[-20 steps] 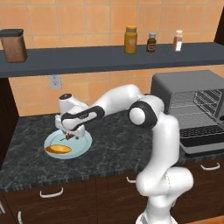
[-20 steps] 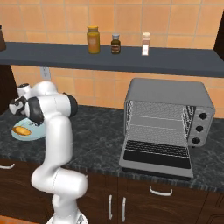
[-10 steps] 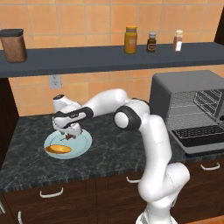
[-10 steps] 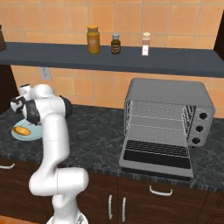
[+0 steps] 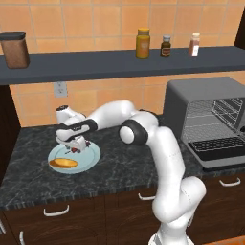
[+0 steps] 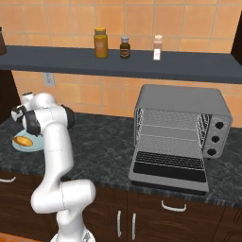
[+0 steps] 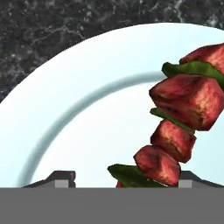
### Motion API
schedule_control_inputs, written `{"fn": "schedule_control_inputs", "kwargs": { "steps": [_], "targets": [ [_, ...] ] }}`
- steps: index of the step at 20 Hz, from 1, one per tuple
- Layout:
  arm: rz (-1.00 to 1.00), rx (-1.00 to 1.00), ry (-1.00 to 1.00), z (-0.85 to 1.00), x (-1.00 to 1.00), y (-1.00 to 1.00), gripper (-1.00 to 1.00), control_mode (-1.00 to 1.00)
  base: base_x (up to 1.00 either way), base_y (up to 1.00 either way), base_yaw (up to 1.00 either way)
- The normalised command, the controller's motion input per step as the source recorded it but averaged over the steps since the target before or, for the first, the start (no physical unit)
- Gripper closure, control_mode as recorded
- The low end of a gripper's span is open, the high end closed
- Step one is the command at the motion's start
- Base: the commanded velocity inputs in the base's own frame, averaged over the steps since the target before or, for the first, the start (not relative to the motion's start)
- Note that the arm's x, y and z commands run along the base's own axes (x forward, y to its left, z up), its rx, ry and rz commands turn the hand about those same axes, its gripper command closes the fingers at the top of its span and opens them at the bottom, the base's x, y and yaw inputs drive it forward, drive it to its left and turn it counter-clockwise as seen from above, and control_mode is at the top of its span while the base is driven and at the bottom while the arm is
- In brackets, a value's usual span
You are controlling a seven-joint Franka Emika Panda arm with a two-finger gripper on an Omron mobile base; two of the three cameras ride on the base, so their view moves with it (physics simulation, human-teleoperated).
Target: Pick up the kebab skewer and baguette bread, and place them inside the toaster oven. Close the toaster oven door and start by setting the timer.
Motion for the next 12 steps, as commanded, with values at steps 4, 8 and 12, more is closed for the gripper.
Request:
{"fn": "schedule_control_inputs", "kwargs": {
  "steps": [4, 8, 12],
  "targets": [
    [-0.01, 0.12, 0.00, -0.51, -0.27, -0.31, 1.00, -1.00, 0.00, 0.00, 0.00],
    [-0.01, 0.20, 0.00, 0.11, -0.66, -0.54, 1.00, -1.00, 0.00, 0.00, 0.00],
    [0.02, 0.13, -0.01, 0.58, -1.00, -0.68, 1.00, -1.00, 0.00, 0.00, 0.00]
  ]
}}
